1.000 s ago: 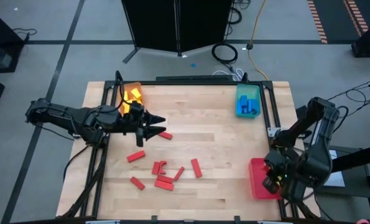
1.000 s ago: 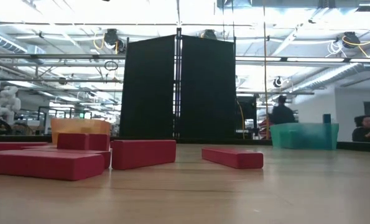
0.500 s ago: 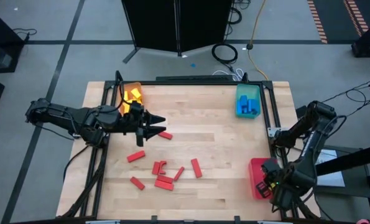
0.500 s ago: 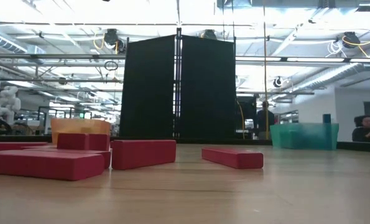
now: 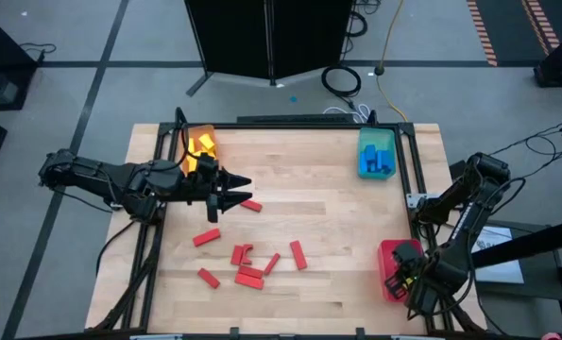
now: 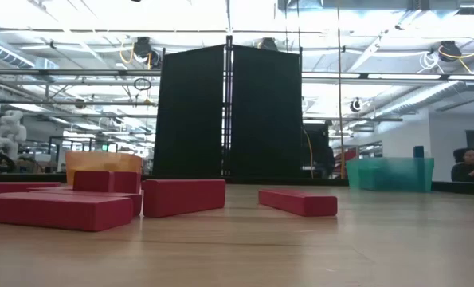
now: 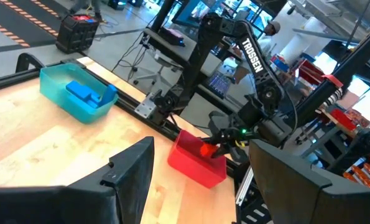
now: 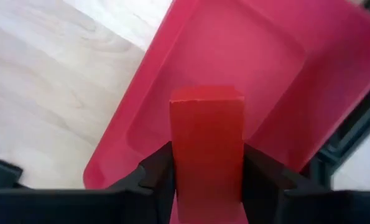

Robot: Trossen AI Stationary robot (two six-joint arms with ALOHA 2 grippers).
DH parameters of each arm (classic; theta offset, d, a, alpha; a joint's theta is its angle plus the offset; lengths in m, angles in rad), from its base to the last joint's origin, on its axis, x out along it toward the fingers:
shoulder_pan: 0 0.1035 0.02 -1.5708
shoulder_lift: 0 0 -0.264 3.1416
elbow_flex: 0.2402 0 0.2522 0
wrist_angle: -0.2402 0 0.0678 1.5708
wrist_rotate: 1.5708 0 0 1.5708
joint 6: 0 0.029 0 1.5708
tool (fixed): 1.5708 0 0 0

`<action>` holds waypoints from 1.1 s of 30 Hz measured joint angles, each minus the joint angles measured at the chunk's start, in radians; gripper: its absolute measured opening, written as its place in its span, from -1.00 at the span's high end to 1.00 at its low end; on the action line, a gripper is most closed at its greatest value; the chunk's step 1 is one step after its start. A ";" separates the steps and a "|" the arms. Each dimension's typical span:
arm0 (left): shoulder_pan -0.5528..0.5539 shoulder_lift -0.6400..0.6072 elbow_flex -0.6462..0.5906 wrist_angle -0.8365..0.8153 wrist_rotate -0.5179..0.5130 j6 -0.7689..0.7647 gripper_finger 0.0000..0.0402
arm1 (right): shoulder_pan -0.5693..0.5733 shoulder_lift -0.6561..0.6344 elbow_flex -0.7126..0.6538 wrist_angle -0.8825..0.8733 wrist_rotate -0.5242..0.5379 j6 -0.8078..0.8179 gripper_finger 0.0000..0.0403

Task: Sort blocks
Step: Put the red block into the red bin

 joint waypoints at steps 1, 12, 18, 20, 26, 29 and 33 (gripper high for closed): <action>0.000 0.000 0.000 0.000 0.000 0.000 -0.29 | 0.000 0.000 -0.003 0.009 0.000 -0.001 0.31; 0.000 0.000 0.000 0.002 0.000 -0.001 -0.29 | 0.000 0.000 -0.007 0.000 -0.001 -0.007 0.34; 0.000 0.000 0.000 0.002 0.000 -0.001 -0.29 | 0.000 0.000 -0.007 0.000 -0.001 -0.022 0.24; 0.000 0.000 0.000 0.002 0.000 -0.001 -0.29 | 0.000 0.000 -0.007 0.000 -0.001 -0.022 0.21; 0.000 0.000 0.000 0.002 0.000 -0.001 -0.29 | 0.000 0.000 -0.007 0.001 0.000 -0.022 0.10; 0.000 0.000 0.001 0.002 0.000 -0.002 -0.29 | 0.000 -0.001 0.024 0.000 0.053 -0.027 0.08; 0.000 0.000 0.001 0.003 0.000 -0.002 -0.29 | -0.015 -0.025 0.149 -0.070 0.228 -0.067 0.07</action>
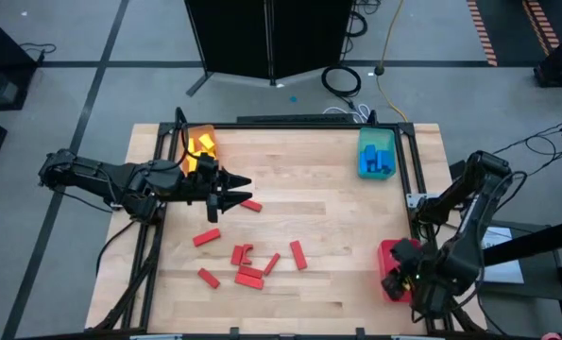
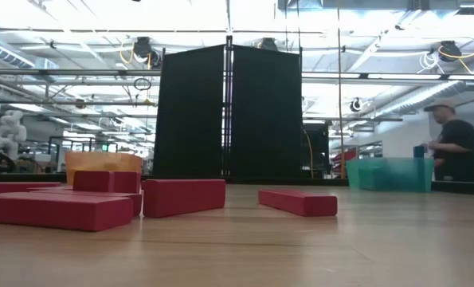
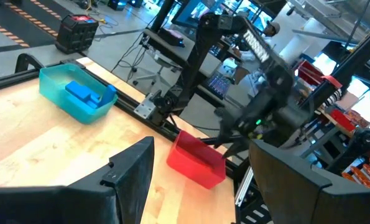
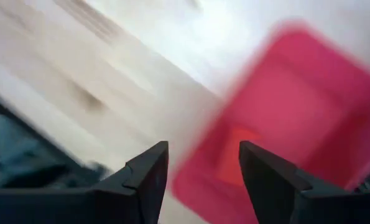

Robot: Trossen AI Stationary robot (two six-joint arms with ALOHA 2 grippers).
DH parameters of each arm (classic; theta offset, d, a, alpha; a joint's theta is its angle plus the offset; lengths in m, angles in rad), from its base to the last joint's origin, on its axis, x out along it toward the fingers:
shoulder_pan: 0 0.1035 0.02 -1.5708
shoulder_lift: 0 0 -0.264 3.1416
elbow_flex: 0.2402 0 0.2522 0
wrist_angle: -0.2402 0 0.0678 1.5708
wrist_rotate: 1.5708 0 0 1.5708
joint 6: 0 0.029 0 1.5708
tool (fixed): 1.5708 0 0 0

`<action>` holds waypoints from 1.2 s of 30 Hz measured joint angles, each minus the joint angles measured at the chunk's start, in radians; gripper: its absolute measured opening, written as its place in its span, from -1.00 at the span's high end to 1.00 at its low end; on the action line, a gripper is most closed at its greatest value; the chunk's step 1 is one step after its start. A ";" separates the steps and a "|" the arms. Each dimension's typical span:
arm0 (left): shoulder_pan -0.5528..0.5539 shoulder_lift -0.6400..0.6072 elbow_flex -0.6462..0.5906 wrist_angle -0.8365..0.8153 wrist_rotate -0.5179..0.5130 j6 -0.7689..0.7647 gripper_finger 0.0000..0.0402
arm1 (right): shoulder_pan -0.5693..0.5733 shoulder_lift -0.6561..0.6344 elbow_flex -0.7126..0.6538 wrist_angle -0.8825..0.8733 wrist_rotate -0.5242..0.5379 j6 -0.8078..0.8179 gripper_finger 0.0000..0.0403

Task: Sort blocks
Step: Put the red block into the red bin

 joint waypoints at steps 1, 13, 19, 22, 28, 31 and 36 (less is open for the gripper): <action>0.000 0.000 0.000 0.000 0.000 0.000 -0.29 | -0.009 -0.006 0.045 -0.032 0.048 -0.012 0.07; 0.000 0.000 0.000 0.000 -0.019 0.000 -0.29 | -0.366 -0.020 0.427 -0.197 0.527 -0.401 0.07; 0.000 0.000 0.000 0.000 -0.019 0.000 -0.29 | -0.581 0.041 0.426 0.125 0.419 -0.833 0.07; 0.000 0.000 0.000 -0.001 -0.019 0.000 -0.29 | -0.649 0.106 0.427 0.214 0.307 -0.944 0.07; 0.000 0.000 0.000 -0.027 -0.019 0.001 -0.29 | -0.733 0.292 0.426 0.214 0.055 -1.011 0.01; 0.000 0.001 0.000 -0.043 -0.019 0.000 -0.29 | -0.750 0.385 0.425 0.239 -0.038 -1.035 -0.06; 0.000 0.001 0.000 -0.064 -0.019 0.001 -0.29 | -0.755 0.510 0.425 0.285 -0.128 -1.038 -0.18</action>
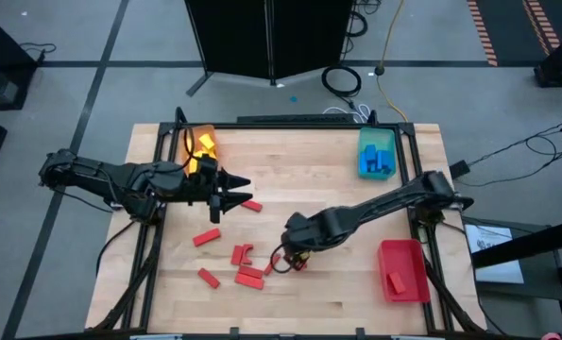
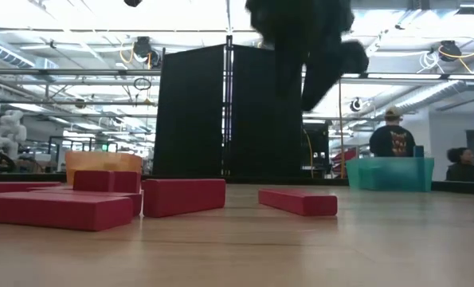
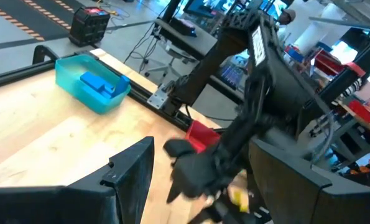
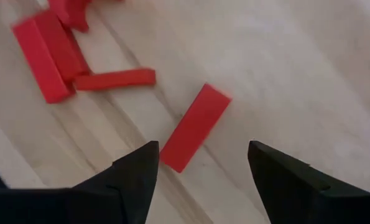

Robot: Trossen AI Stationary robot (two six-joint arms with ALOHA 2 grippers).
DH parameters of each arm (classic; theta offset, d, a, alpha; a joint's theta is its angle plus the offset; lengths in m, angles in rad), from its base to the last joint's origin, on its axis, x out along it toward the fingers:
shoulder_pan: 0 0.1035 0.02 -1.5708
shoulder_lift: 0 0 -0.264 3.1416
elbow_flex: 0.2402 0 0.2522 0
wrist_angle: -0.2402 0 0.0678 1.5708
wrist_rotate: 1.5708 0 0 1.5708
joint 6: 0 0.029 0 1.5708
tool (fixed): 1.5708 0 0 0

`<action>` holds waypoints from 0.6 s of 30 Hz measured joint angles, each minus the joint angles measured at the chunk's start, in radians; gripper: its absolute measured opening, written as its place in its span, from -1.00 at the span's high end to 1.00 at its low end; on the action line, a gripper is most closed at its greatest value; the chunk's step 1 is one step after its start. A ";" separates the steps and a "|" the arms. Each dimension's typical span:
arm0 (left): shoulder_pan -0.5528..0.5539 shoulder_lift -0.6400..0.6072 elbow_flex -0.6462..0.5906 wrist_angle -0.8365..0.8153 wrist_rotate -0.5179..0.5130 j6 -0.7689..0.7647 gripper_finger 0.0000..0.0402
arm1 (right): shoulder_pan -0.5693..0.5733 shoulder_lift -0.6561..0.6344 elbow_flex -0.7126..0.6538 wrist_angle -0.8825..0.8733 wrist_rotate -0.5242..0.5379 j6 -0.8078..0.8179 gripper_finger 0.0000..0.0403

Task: Sort blocks
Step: Put the red block into the red bin

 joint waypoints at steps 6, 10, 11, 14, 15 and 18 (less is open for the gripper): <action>0.000 0.000 0.000 -0.001 0.023 0.000 -0.29 | 0.000 0.096 0.000 0.031 -0.033 0.034 -0.27; 0.000 0.000 0.000 -0.001 0.030 0.000 -0.29 | 0.001 0.138 0.000 0.105 -0.055 0.046 -0.31; 0.000 0.000 0.000 -0.002 0.030 0.000 -0.29 | 0.002 0.145 0.000 0.113 -0.055 0.056 -0.32; 0.000 0.000 0.000 -0.016 0.030 0.000 -0.29 | 0.002 0.177 0.000 0.113 -0.055 0.070 -0.32; 0.000 0.000 0.000 -0.023 0.030 0.000 -0.29 | 0.002 0.190 0.000 0.109 -0.054 0.070 -0.31; 0.000 0.000 0.000 -0.026 0.030 0.000 -0.29 | 0.008 0.223 0.000 0.086 -0.060 0.088 -0.31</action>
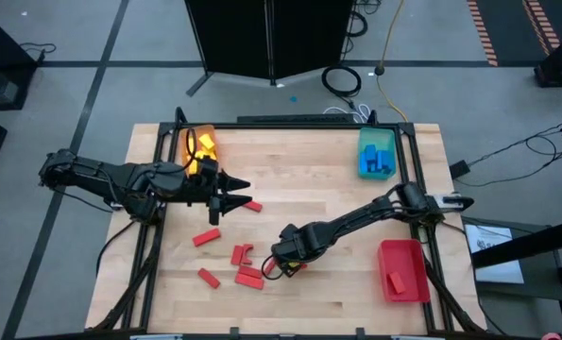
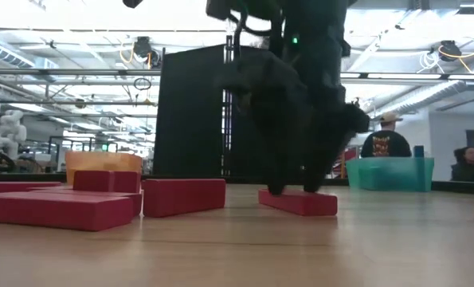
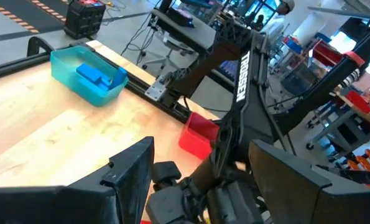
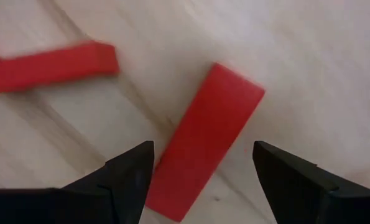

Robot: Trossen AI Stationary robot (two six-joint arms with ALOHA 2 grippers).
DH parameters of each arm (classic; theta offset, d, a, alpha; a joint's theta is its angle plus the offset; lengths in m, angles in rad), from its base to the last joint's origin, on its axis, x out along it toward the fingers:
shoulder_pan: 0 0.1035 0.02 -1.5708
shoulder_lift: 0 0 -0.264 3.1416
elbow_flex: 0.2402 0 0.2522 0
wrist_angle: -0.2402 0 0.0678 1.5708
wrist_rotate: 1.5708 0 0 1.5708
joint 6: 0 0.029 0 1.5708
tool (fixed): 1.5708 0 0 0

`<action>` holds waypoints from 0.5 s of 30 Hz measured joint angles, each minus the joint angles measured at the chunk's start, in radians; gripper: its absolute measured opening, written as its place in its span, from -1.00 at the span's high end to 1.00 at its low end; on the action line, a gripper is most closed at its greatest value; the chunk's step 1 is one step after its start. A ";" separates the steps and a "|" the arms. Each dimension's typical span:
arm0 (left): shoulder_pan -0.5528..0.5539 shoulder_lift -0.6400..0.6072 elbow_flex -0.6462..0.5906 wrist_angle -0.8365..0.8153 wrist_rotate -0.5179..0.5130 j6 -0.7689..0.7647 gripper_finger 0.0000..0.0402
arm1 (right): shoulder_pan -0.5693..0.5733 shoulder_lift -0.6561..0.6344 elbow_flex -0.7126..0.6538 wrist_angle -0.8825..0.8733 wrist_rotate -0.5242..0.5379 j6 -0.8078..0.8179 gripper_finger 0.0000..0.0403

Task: Sort blocks
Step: Put the red block into the red bin

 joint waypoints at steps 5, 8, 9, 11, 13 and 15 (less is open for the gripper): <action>0.000 0.000 0.000 0.001 0.000 0.000 -0.29 | 0.006 0.044 0.004 0.006 -0.050 0.006 -0.30; 0.000 0.000 0.000 0.002 0.000 0.001 -0.29 | 0.002 0.060 0.006 0.004 -0.077 0.032 -0.24; 0.000 0.000 0.000 0.002 0.000 0.001 -0.29 | 0.004 0.061 0.006 0.003 -0.075 0.035 -0.19; 0.000 0.000 0.000 0.002 0.000 0.001 -0.29 | 0.004 0.061 0.005 0.000 -0.073 0.035 -0.06; 0.000 0.000 0.000 0.003 0.000 0.001 -0.29 | 0.003 0.055 0.004 -0.008 -0.074 0.035 0.12; 0.000 0.000 0.000 0.003 0.000 0.001 -0.29 | 0.003 0.056 0.003 -0.012 -0.074 0.031 0.32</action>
